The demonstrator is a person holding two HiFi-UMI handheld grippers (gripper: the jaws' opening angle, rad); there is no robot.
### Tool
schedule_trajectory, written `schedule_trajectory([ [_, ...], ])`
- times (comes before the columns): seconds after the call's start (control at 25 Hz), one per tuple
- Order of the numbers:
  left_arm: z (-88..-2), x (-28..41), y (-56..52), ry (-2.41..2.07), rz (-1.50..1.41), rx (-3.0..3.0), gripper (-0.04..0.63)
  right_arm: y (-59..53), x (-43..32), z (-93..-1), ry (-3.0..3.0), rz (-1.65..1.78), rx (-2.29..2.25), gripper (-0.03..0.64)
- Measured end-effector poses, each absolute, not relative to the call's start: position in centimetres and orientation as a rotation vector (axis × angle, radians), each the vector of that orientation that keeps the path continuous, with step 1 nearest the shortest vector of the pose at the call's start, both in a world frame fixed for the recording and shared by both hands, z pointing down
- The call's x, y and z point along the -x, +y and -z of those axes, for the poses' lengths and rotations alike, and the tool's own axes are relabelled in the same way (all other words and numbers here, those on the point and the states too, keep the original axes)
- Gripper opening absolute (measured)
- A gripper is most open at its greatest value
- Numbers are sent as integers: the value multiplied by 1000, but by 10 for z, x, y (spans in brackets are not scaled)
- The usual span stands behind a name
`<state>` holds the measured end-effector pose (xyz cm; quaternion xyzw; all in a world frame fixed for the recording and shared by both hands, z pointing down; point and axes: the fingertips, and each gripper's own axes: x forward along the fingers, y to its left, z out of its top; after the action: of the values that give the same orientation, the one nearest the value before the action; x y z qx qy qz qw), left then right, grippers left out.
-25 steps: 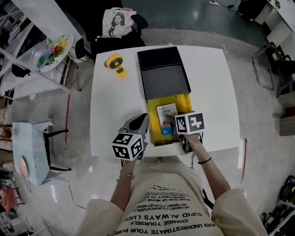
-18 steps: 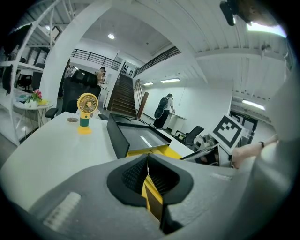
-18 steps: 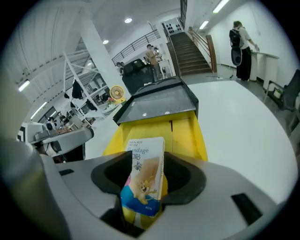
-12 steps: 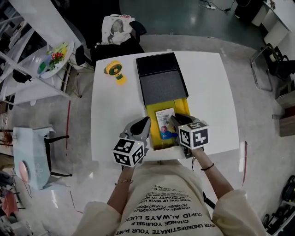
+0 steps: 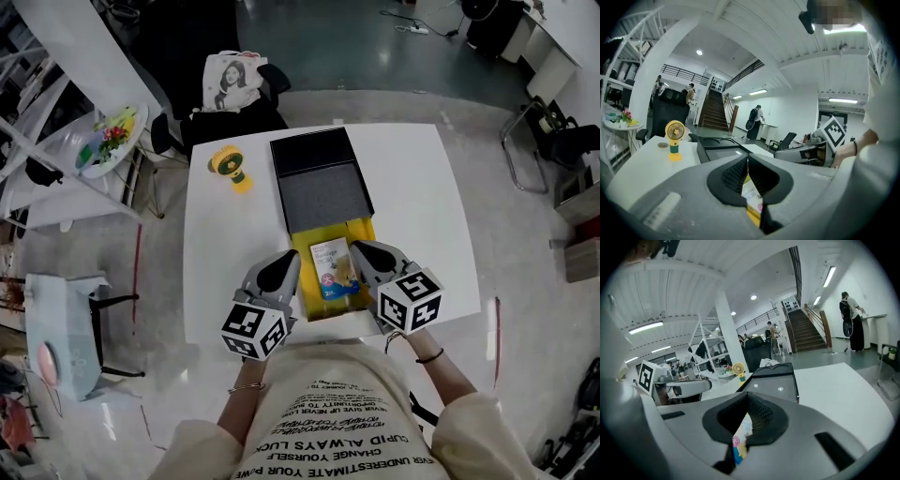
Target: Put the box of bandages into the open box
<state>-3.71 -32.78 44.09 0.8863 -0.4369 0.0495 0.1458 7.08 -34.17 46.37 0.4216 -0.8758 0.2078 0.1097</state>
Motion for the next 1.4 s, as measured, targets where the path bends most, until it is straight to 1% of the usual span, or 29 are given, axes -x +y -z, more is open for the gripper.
schedule_trajectory([
  [0.52,-397,61,-336,-1426,-55,-2617,23,-347,-91,-397,-2769,-401,-1421,5],
  [0.92,-379,81,-340,-1540,-45,-2619,23,-352,-107,-374,-2780,-283,-1534,3],
  [1.4,-389,82,-344,-1561,-73,-2587,23,-359,-118,-375,-2746,-231,-1584,3],
])
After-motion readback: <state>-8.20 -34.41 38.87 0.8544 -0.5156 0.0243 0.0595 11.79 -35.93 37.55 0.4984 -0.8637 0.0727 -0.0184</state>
